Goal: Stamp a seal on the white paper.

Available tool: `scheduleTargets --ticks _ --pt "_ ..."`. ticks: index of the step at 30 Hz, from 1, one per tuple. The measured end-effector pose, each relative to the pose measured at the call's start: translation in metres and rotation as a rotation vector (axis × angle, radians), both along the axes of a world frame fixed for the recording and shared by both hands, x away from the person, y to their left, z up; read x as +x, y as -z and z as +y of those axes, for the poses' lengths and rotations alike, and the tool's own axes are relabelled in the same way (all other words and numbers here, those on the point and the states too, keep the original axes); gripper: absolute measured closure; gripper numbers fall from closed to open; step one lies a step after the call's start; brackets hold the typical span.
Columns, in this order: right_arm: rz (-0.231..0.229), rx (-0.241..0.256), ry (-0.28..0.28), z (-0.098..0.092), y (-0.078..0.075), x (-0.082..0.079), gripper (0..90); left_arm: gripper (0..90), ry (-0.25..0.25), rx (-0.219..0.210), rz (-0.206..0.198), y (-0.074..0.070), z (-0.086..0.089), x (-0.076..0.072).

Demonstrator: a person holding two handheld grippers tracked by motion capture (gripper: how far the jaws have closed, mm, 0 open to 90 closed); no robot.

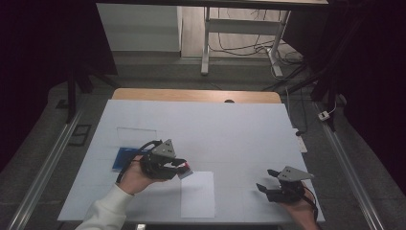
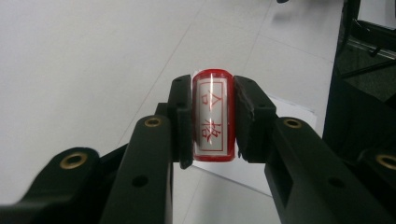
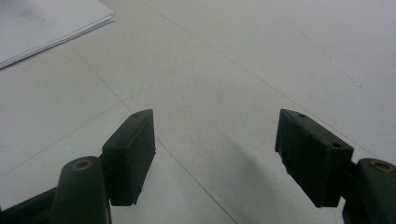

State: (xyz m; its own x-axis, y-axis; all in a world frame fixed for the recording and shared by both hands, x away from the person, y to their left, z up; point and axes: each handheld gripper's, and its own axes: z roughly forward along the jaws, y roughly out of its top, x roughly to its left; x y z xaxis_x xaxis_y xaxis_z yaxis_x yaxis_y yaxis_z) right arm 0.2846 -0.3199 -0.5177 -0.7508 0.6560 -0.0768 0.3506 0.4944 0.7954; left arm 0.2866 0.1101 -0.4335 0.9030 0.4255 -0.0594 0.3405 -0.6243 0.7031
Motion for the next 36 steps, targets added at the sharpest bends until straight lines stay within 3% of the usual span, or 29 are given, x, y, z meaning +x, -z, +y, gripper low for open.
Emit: scheduleTargets --ticks 20,36 --pt "0.010 -0.015 -0.003 0.000 0.001 0.000 28.1 70.1 0.066 0.062 0.031 0.021 -0.032 -0.002" --pt "0.012 -0.012 -0.006 0.000 0.001 0.001 28.2 70.1 0.081 0.107 0.050 0.036 -0.048 -0.001"
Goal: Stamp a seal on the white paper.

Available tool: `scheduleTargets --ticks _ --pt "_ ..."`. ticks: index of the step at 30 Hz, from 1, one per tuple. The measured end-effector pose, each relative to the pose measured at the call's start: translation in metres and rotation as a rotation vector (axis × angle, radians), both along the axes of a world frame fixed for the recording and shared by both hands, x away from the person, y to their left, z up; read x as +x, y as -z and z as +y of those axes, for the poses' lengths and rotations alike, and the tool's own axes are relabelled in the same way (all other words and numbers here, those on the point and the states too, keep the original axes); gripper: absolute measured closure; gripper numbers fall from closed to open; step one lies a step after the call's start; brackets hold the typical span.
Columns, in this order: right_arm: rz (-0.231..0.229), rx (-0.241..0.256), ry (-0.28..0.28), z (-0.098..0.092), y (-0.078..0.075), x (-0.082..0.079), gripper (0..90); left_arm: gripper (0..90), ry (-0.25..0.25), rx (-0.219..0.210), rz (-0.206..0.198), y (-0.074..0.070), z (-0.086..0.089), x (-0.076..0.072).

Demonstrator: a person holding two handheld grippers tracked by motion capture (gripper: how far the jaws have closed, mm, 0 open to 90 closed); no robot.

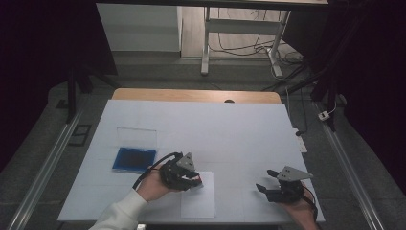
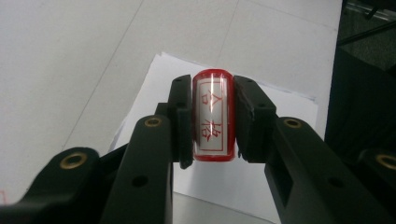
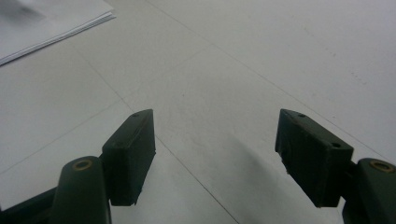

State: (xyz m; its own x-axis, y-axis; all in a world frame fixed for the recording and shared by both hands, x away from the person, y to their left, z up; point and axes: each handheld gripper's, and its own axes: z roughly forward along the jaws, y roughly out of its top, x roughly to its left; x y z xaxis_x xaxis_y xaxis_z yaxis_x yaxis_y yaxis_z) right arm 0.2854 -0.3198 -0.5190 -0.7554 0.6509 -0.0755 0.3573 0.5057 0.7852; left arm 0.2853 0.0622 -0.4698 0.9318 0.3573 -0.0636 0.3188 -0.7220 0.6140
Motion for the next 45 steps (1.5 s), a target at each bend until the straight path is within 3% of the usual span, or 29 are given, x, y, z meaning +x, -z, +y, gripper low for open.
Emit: scheduleTargets --ticks 18,45 --pt "0.001 0.002 0.003 0.000 0.001 0.000 28.2 70.1 0.005 0.052 0.007 0.013 -0.008 0.004" --pt "-0.001 -0.005 0.000 -0.001 0.000 0.000 28.1 70.0 0.018 0.078 0.019 0.019 -0.014 0.005"
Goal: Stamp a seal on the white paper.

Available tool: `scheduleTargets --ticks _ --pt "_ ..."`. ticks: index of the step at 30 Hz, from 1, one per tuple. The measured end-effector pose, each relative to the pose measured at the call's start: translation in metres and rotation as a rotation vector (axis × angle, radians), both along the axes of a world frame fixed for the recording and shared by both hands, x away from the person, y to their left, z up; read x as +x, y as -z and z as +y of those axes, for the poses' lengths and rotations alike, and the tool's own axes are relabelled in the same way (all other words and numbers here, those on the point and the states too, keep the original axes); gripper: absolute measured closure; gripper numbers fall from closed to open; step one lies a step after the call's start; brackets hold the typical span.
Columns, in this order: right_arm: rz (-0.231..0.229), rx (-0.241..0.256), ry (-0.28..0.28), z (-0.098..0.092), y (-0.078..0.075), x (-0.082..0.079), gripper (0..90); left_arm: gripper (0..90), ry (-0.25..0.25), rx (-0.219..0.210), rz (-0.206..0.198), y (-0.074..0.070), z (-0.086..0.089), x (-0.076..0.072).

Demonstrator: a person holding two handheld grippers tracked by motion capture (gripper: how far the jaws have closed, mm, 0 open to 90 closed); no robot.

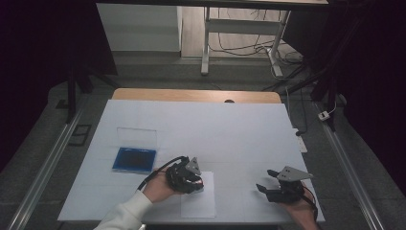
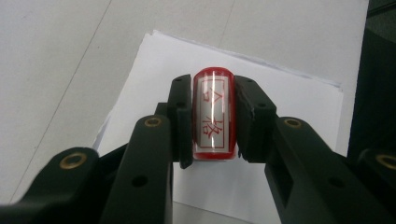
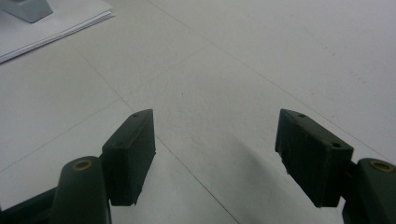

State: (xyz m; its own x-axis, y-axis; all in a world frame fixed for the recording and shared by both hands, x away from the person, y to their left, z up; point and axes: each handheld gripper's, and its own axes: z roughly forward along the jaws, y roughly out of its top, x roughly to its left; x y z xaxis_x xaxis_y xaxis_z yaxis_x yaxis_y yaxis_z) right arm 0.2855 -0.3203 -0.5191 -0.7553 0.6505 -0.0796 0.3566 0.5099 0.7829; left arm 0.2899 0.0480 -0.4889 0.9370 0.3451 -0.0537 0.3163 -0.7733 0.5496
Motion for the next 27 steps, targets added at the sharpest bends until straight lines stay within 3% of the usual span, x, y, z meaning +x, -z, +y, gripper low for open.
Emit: scheduleTargets --ticks 27 --pt "0.001 -0.001 0.000 0.0006 0.0001 -0.0003 28.1 70.6 -0.006 0.033 -0.001 -0.0002 -0.0037 -0.0010"
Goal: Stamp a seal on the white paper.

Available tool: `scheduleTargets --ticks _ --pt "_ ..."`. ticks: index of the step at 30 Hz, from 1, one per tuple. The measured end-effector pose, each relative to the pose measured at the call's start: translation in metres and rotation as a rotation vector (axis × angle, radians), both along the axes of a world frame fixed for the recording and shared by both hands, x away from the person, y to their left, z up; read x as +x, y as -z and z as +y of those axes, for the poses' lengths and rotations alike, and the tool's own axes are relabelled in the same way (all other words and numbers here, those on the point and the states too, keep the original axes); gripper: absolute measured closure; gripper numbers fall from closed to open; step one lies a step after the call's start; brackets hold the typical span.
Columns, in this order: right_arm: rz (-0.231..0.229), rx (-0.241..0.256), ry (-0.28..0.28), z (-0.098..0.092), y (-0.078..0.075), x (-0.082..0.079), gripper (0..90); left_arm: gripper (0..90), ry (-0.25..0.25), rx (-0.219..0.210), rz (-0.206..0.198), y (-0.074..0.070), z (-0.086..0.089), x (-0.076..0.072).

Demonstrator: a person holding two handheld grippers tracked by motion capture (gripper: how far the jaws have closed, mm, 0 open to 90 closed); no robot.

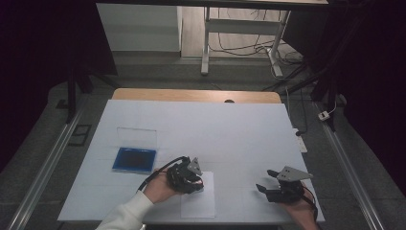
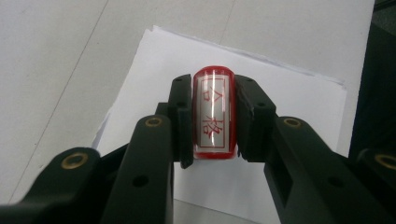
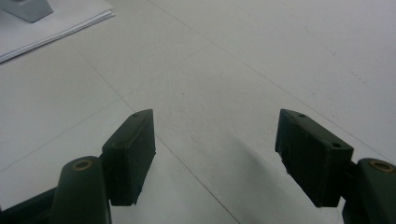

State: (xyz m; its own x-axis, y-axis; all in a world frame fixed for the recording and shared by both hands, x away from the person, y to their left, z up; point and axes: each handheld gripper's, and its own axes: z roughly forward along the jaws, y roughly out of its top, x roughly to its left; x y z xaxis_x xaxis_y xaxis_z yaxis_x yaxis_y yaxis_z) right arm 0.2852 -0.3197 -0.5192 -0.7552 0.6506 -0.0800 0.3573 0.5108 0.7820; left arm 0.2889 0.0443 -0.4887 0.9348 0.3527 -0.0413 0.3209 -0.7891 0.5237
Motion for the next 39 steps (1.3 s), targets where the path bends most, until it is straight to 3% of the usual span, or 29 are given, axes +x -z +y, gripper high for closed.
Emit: scheduleTargets --ticks 39 --pt "-0.016 0.002 0.000 0.0012 -0.0031 -0.0025 28.2 71.1 0.007 0.006 -0.007 0.0048 -0.0008 -0.0006"
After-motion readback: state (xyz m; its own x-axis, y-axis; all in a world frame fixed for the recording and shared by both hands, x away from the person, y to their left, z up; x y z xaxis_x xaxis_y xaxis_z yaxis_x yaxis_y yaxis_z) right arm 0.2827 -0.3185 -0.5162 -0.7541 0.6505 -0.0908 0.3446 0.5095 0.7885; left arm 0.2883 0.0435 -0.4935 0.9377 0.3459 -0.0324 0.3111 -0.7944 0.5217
